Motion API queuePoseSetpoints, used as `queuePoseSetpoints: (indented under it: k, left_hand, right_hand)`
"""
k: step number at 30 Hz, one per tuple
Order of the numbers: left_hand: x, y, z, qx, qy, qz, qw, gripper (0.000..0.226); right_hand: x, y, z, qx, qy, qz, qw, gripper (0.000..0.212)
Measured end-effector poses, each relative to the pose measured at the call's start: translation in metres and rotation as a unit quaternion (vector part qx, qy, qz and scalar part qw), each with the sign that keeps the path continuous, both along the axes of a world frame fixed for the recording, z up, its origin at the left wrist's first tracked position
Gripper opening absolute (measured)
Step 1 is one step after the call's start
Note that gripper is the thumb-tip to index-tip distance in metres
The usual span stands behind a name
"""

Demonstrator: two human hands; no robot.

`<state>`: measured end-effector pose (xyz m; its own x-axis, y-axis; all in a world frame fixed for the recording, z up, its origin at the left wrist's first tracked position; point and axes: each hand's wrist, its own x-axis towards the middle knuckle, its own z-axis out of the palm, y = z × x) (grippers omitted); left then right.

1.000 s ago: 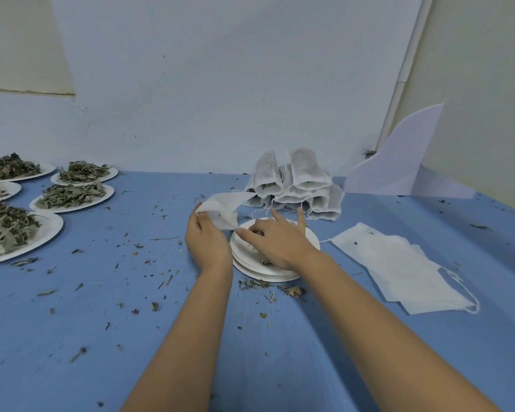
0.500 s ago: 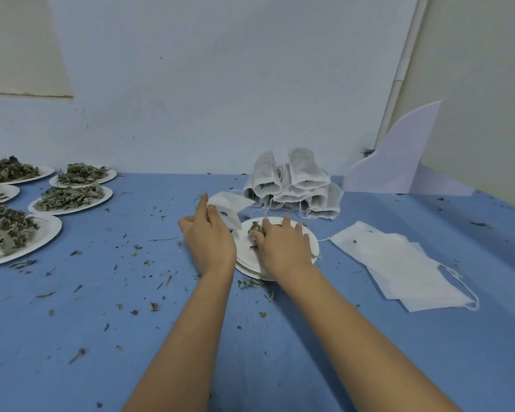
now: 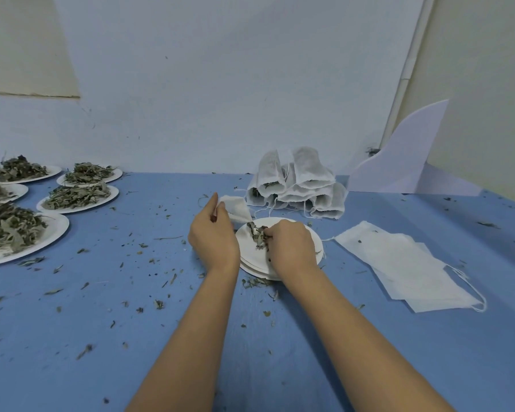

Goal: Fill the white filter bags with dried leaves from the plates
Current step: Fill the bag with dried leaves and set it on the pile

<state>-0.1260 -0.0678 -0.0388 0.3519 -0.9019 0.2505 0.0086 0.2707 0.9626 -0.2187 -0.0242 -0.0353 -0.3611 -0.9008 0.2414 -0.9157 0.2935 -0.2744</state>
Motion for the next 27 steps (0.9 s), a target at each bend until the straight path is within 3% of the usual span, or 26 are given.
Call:
queuePoseSetpoints:
  k: [6, 8, 12, 16, 17, 23, 27]
  left_hand:
    - [-0.001, 0.000, -0.002, 0.004, -0.050, 0.009, 0.999, 0.033]
    - [-0.001, 0.000, -0.003, 0.002, -0.072, 0.010, 0.997, 0.034]
    - [-0.004, 0.000, -0.007, -0.009, -0.111, 0.014, 0.994, 0.036]
    - [-0.006, 0.004, -0.007, -0.008, -0.174, 0.015, 0.985, 0.037]
    - [-0.007, 0.005, -0.006, 0.000, -0.191, 0.020, 0.981, 0.036]
    - [-0.010, 0.005, -0.003, 0.018, -0.224, 0.041, 0.973, 0.031]
    - [-0.009, 0.004, -0.001, 0.009, -0.217, -0.002, 0.976, 0.028]
  right_hand:
    - [-0.010, 0.003, -0.001, -0.102, -0.076, 0.022, 0.992, 0.035]
    - [-0.014, 0.004, 0.003, -0.168, -0.163, 0.024, 0.972, 0.028]
    - [-0.028, 0.004, 0.017, -0.301, -0.378, -0.007, 0.875, 0.019]
    - [-0.033, 0.007, 0.029, -0.288, -0.652, 0.044, 0.700, 0.018]
    - [-0.033, 0.009, 0.031, -0.272, -0.682, 0.070, 0.676, 0.020]
    - [-0.034, 0.013, 0.027, -0.178, -0.679, 0.184, 0.688, 0.026]
    - [-0.034, 0.013, 0.021, -0.155, -0.612, 0.188, 0.753, 0.026]
